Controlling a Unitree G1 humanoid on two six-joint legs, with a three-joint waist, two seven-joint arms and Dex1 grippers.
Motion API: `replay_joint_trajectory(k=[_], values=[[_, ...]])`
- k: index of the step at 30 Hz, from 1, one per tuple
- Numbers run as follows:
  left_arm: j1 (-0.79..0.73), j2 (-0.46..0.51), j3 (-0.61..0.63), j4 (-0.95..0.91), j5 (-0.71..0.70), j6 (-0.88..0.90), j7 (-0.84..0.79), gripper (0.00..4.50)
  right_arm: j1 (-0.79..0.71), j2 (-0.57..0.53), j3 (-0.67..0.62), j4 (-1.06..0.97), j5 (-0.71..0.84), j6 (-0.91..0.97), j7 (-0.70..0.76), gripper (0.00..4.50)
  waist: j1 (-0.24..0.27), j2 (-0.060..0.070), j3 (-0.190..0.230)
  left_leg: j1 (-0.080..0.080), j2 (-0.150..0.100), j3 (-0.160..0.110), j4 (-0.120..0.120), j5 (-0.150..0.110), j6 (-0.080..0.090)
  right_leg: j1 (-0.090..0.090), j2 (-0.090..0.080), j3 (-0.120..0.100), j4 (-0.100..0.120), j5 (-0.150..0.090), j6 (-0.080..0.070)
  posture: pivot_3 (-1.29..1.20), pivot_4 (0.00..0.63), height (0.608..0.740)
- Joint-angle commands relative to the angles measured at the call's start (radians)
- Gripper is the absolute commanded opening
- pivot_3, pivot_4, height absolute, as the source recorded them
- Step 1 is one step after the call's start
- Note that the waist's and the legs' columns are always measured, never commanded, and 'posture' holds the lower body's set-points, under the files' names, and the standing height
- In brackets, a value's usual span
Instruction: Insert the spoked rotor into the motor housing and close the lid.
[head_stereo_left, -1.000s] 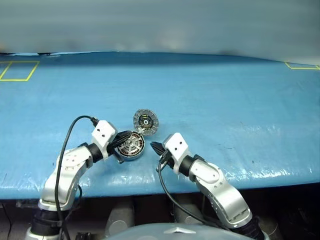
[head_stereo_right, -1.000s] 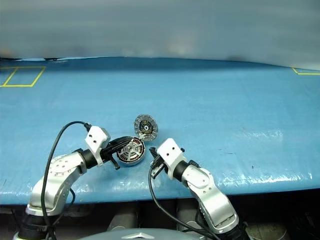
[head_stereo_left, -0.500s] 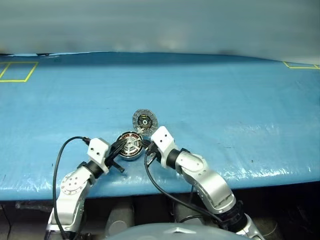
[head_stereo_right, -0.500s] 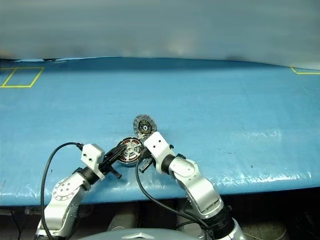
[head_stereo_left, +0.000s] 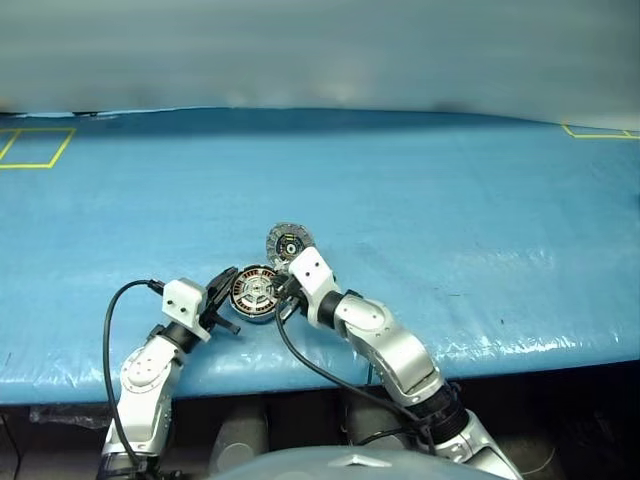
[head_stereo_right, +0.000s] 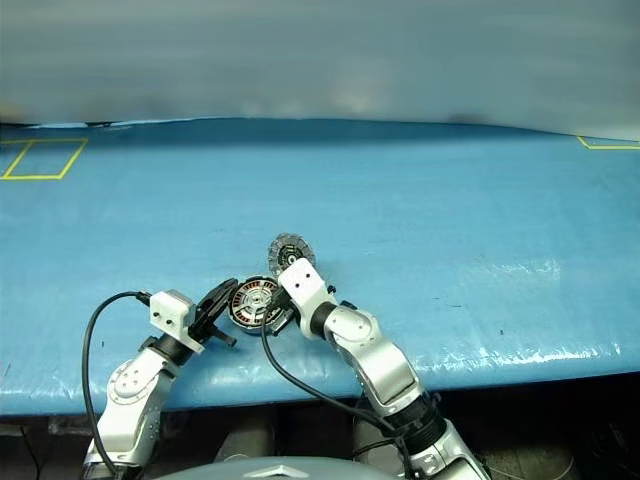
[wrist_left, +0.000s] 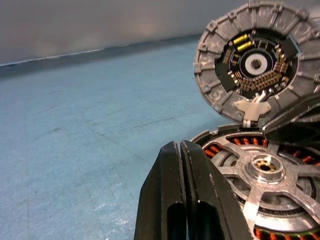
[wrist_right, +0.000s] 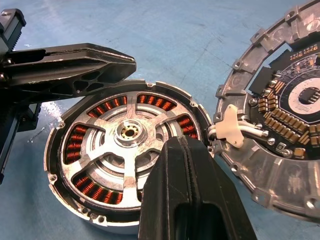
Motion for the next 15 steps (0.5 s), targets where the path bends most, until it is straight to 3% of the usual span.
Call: replay_joint_trajectory(k=[1, 15], values=[[0.025, -0.009, -0.041, -0.048, 0.023, 0.029, 0.018, 0.07, 0.033, -0.018, -0.002, -0.007, 0.005, 0.019, 0.011, 0.0, 0.004, 0.0, -0.002, 0.001, 0.0, 0.0, -0.001, 0.0, 0.0, 0.001, 0.0, 0.0, 0.0, 0.0, 0.0, 0.0, 0.15, 0.74], [-0.038, -0.016, -0.16, -0.059, 0.052, 0.034, 0.002, 0.07, 0.017, 0.01, -0.051, -0.264, 0.094, 0.053, 0.015, 0.0, 0.004, 0.0, -0.001, -0.002, 0.0, -0.001, -0.004, 0.0, -0.001, -0.003, 0.0, -0.001, -0.002, -0.001, -0.001, 0.0, 0.15, 0.74]])
